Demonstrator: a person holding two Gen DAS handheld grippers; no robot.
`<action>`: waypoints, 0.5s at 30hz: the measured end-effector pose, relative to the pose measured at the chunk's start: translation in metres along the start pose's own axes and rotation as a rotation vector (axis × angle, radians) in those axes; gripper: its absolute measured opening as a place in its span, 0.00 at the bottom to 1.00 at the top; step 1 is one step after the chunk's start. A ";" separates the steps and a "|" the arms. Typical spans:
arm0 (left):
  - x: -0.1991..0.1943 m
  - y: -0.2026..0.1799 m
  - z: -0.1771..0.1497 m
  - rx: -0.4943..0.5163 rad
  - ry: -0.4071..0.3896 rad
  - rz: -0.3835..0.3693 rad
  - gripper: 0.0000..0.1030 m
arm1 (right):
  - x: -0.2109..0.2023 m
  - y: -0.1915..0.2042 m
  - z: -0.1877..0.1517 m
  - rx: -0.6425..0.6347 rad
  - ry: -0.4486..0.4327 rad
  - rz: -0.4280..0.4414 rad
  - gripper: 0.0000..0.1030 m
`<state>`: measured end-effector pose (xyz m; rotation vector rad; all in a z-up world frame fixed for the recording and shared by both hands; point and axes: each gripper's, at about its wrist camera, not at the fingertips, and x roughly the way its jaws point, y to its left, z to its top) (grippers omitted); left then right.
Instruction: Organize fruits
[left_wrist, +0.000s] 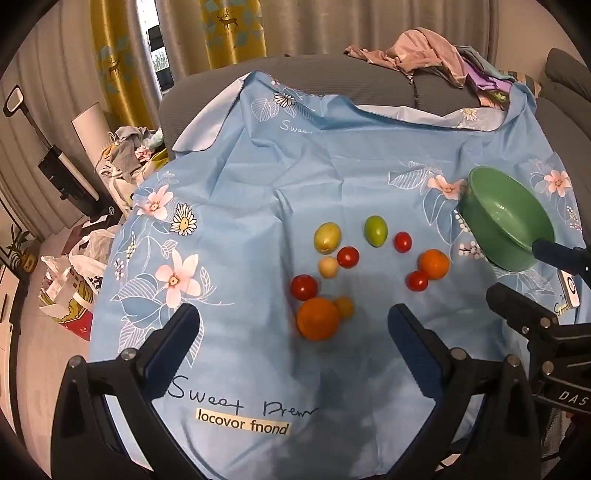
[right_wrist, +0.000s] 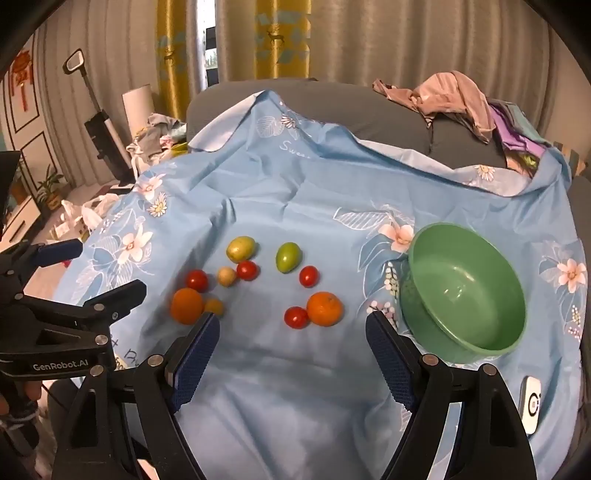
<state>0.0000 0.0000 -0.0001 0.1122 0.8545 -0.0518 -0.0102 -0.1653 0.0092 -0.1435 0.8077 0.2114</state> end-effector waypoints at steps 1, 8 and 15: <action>0.000 0.001 0.000 0.000 -0.002 0.001 0.99 | -0.001 0.001 0.000 -0.001 -0.001 0.003 0.79; -0.004 -0.002 -0.003 0.010 -0.049 0.015 0.99 | -0.001 0.003 0.000 -0.007 0.004 0.011 0.79; 0.001 -0.004 -0.001 0.008 0.050 -0.014 0.99 | 0.000 0.002 0.000 0.000 0.004 0.004 0.79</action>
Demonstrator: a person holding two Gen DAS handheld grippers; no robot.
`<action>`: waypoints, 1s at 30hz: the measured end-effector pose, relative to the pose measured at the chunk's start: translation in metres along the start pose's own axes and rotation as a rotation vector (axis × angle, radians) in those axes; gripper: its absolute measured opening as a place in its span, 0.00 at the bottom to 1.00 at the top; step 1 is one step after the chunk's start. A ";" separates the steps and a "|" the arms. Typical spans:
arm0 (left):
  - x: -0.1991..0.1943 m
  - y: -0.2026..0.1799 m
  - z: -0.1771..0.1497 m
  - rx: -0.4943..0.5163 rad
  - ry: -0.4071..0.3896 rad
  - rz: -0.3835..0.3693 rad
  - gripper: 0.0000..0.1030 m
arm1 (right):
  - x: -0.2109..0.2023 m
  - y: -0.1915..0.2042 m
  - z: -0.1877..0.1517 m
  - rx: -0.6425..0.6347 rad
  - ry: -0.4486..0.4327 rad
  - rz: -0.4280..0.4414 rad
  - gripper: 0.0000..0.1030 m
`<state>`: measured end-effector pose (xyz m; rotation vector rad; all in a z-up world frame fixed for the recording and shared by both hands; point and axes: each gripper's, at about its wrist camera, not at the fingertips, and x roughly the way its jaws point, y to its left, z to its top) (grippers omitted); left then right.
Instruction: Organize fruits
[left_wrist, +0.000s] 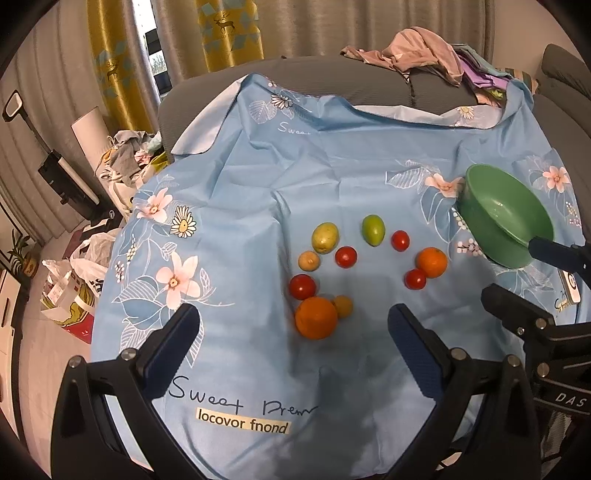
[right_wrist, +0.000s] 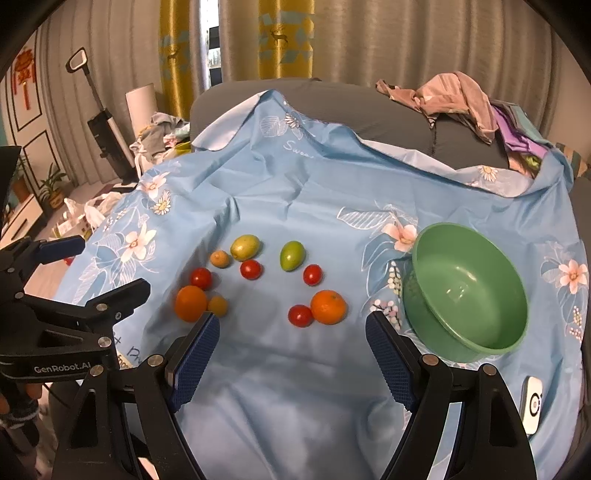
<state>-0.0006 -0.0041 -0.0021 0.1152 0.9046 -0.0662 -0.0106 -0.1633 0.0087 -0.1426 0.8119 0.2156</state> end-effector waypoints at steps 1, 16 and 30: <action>0.000 -0.001 0.000 0.002 0.001 0.000 0.99 | 0.000 0.000 0.000 0.000 0.000 0.000 0.79; 0.002 -0.006 -0.001 0.010 -0.027 0.001 0.99 | 0.000 -0.002 0.000 0.003 0.001 0.001 0.79; 0.002 -0.008 -0.003 0.011 -0.032 -0.006 0.99 | 0.000 -0.003 -0.002 0.003 0.000 -0.003 0.79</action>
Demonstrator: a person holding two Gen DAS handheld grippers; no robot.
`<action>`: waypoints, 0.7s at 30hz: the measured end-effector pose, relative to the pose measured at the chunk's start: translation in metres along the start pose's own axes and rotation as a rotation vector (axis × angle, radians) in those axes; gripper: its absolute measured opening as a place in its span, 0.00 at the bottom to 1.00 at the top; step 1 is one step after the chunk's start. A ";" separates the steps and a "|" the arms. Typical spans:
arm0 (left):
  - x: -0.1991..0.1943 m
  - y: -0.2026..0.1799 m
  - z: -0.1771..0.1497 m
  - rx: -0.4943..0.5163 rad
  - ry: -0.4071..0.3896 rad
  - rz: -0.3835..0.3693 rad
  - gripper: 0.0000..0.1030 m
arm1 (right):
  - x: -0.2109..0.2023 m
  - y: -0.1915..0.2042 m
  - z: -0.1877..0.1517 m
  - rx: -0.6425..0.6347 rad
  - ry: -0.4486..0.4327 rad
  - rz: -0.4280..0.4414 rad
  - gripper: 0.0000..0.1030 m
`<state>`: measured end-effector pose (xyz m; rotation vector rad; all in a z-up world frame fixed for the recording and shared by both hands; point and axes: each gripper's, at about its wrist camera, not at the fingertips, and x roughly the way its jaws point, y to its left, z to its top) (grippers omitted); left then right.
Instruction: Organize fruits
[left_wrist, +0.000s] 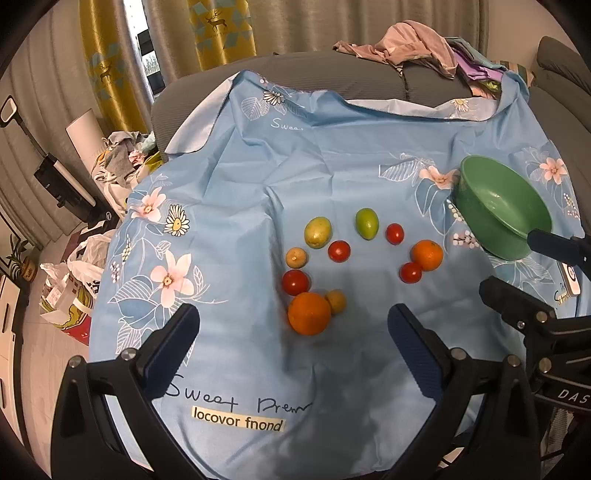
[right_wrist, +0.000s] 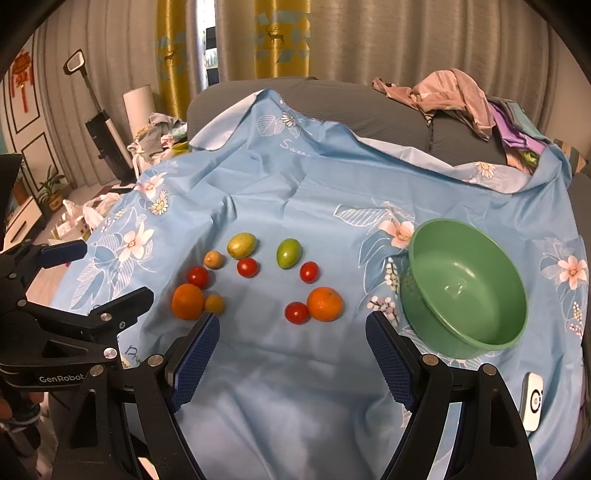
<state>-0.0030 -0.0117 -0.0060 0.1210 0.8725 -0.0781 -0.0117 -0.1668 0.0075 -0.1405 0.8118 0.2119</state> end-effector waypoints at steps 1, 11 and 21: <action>0.000 0.000 0.000 0.002 0.001 0.001 0.99 | 0.000 0.000 0.000 0.000 0.000 0.000 0.79; 0.005 0.002 -0.001 -0.004 0.012 -0.047 0.99 | 0.002 -0.002 -0.003 0.010 0.004 0.007 0.79; 0.034 0.019 -0.023 -0.086 0.036 -0.308 0.99 | 0.037 -0.020 -0.030 0.051 0.082 0.114 0.79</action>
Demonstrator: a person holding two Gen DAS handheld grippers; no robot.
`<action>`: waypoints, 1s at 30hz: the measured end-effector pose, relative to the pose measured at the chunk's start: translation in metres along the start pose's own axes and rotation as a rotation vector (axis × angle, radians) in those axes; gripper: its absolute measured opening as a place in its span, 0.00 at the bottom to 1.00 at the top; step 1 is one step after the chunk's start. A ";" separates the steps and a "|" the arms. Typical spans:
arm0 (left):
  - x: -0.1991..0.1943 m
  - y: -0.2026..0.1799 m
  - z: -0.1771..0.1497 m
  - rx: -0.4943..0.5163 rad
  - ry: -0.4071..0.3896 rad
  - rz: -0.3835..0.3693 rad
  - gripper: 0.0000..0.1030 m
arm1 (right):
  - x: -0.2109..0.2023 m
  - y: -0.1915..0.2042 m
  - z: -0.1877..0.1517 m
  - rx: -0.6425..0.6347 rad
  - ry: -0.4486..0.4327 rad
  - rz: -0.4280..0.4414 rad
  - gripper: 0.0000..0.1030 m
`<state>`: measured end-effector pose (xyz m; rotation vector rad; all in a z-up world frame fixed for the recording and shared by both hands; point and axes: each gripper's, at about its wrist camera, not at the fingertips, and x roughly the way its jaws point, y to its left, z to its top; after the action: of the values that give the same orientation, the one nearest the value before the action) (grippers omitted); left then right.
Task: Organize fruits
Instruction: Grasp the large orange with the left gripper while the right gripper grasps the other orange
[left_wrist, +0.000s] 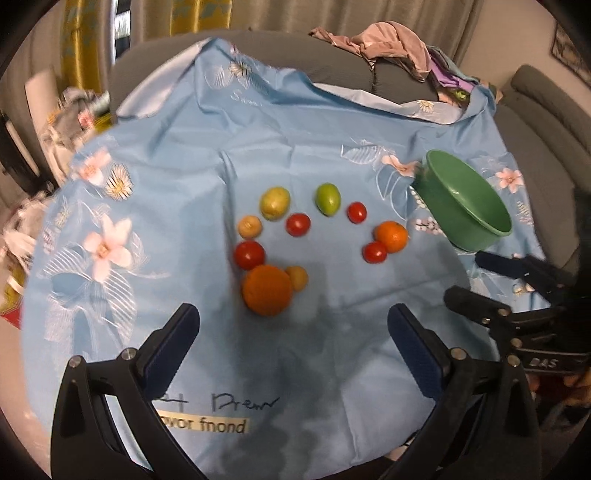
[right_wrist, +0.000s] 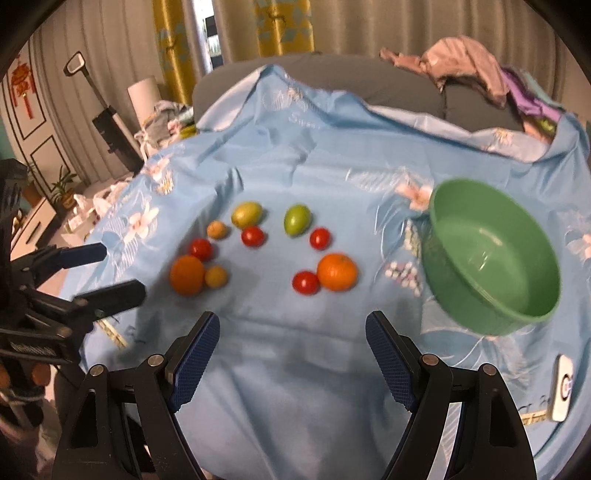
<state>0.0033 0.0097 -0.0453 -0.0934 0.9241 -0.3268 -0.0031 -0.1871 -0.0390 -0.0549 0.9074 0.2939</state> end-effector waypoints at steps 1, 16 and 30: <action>0.004 0.003 -0.001 -0.011 0.008 -0.009 0.99 | 0.005 -0.003 -0.002 0.013 0.008 0.016 0.79; 0.047 0.021 0.001 0.058 0.105 -0.003 0.75 | 0.049 -0.044 0.009 0.125 -0.004 0.105 0.71; 0.064 0.022 0.004 0.238 0.084 0.068 0.55 | 0.099 -0.060 0.033 0.141 0.057 0.075 0.54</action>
<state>0.0475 0.0099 -0.0973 0.1713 0.9629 -0.3772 0.0959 -0.2162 -0.1003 0.1015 0.9862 0.2983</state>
